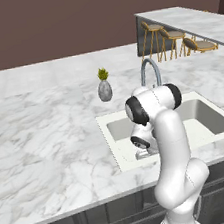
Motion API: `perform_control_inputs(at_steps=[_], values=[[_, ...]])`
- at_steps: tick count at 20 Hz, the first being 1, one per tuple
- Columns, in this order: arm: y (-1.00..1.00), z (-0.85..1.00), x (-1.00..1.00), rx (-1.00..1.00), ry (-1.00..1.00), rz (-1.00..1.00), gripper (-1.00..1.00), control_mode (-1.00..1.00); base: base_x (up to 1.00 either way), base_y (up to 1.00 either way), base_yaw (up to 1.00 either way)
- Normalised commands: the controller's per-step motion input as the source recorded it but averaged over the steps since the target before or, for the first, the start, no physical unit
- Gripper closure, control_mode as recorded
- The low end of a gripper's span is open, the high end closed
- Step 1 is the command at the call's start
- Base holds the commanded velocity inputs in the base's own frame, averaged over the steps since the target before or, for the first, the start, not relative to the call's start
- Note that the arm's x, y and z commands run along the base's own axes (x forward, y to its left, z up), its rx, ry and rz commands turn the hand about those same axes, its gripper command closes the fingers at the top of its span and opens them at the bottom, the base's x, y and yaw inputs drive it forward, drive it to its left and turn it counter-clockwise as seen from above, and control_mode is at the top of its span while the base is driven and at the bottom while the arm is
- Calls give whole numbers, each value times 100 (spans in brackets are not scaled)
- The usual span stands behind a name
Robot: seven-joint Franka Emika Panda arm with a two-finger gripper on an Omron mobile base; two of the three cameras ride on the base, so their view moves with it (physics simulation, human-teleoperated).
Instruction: Pick up the sponge and bar soap from the sink, and place them back in the cabinet, and close the cabinet door.
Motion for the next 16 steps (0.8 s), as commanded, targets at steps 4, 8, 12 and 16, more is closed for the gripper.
perform_control_inputs(at_steps=[4, 8, 12, 16], values=[[-3, 62, 0, 0, 0, 0, 100, -100, 0, 0, 0], [0, 65, 6, 0, 0, 0, 100, -100, 0, 0, 0], [0, 64, 8, 0, 0, 0, 100, -100, 0, 0, 0], [-1, 66, 10, 0, 0, 0, 100, -100, 0, 0, 0]])
